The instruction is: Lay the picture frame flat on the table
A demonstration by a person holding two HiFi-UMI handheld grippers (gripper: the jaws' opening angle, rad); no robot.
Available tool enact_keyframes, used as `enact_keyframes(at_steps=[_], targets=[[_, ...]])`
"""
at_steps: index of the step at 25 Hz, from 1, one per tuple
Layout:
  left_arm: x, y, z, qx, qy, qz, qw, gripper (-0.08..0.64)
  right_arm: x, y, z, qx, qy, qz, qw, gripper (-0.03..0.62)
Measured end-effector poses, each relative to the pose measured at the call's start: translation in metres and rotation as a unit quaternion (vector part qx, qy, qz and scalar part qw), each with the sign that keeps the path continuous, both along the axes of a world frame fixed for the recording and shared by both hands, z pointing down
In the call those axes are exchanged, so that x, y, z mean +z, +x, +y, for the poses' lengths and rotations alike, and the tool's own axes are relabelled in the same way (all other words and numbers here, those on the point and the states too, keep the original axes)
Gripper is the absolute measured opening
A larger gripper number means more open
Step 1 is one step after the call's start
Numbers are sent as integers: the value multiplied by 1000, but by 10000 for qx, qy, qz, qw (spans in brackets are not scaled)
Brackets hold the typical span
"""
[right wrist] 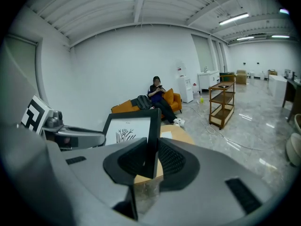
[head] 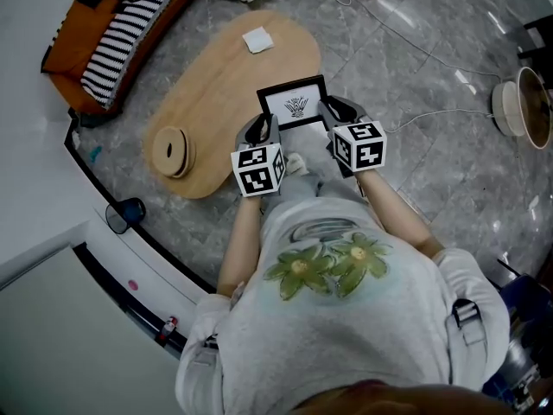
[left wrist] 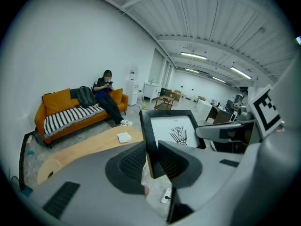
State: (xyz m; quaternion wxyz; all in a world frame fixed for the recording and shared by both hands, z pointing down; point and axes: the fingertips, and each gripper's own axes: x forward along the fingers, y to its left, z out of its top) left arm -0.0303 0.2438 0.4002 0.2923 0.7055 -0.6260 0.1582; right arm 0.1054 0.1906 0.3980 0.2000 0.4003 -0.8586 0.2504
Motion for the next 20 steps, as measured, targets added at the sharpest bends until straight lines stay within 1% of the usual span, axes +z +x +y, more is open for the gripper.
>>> enact_keyframes(at_steps=[7, 12, 20], targets=[[2, -11, -17, 199, 77, 61, 9998, 92, 2, -9, -12, 225, 59, 30, 9997, 78], [5, -16, -22, 218, 78, 165, 9996, 92, 0, -14, -15, 238, 97, 107, 9996, 80], [10, -23, -35, 240, 30, 218, 9995, 92, 7, -21, -29, 216, 79, 167, 9996, 80]])
